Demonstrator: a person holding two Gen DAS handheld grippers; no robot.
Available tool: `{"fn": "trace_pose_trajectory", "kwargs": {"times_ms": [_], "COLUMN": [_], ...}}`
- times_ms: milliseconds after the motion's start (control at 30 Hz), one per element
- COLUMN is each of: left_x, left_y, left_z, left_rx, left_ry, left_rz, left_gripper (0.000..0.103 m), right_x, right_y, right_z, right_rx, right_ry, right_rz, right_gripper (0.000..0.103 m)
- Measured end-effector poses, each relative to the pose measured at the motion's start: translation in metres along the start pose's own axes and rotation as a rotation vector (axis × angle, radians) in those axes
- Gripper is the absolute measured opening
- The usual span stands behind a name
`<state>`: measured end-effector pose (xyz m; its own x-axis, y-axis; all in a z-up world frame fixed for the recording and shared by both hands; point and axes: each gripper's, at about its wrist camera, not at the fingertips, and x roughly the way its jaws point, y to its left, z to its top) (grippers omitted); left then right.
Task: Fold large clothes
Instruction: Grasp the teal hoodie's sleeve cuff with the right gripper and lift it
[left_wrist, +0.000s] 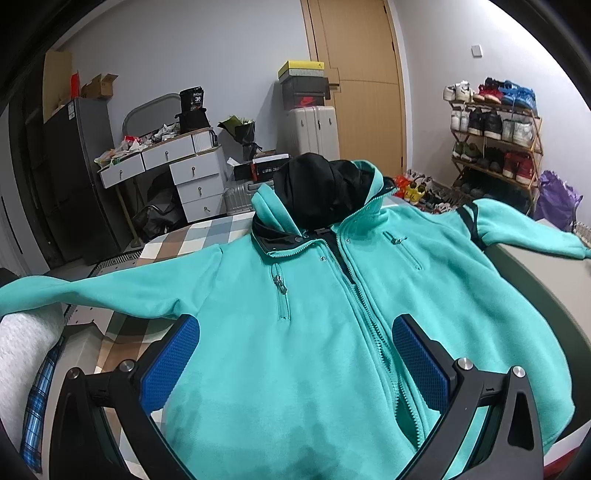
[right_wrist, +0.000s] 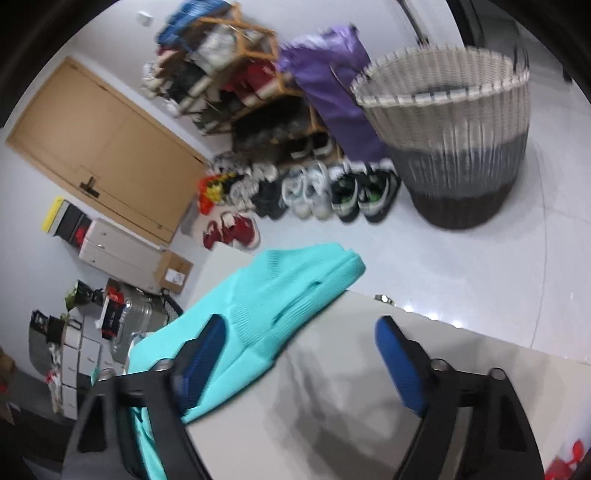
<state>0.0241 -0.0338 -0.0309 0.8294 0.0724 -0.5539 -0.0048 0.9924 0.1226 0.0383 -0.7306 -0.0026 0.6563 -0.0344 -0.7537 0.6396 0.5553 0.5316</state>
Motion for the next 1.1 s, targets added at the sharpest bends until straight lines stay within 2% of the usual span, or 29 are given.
{"fn": "trace_pose_trajectory", "kwargs": {"times_ms": [67,333,400,467,500,533,633,867,967,1100], "left_x": [0.003,0.006,0.005,0.006,0.007,0.008,0.011,0.010,0.007,0.006], "left_y": [-0.003,-0.015,-0.019,-0.020,-0.021,-0.022,-0.025,-0.029,-0.030,-0.027], "left_z": [0.000,-0.005,-0.007,-0.006,-0.007,-0.006,-0.005,-0.006,-0.006,-0.004], "left_rx": [0.009,0.062,0.077,0.085,0.089,0.090,0.093,0.101,0.102,0.091], "left_ry": [0.007,0.028,0.022,0.017,0.015,0.015,0.021,0.016,0.000,-0.011], "left_rz": [0.002,0.014,0.027,0.043,0.051,0.053,0.055,0.059,0.065,0.069], "left_gripper": [0.102,0.102,0.102,0.102,0.102,0.102,0.102,0.102,0.102,0.102], "right_x": [0.012,0.028,0.037,0.043,0.043,0.044,0.043,0.010,-0.017,-0.042], "right_y": [-0.001,0.002,-0.001,0.000,0.000,0.001,0.007,0.049,0.071,0.108], "right_z": [0.002,0.019,0.023,0.024,0.024,0.023,0.024,0.024,0.027,0.031], "right_rx": [0.020,0.018,0.037,0.033,0.025,0.018,-0.020,-0.195,-0.250,-0.329], "right_ry": [0.029,-0.008,0.011,0.013,0.009,0.005,-0.025,-0.192,-0.303,-0.383], "right_rz": [0.008,0.002,-0.032,-0.074,-0.097,-0.107,-0.115,-0.150,-0.137,-0.167], "right_gripper": [0.073,0.073,0.068,0.043,0.037,0.026,0.014,0.011,0.011,0.010]}}
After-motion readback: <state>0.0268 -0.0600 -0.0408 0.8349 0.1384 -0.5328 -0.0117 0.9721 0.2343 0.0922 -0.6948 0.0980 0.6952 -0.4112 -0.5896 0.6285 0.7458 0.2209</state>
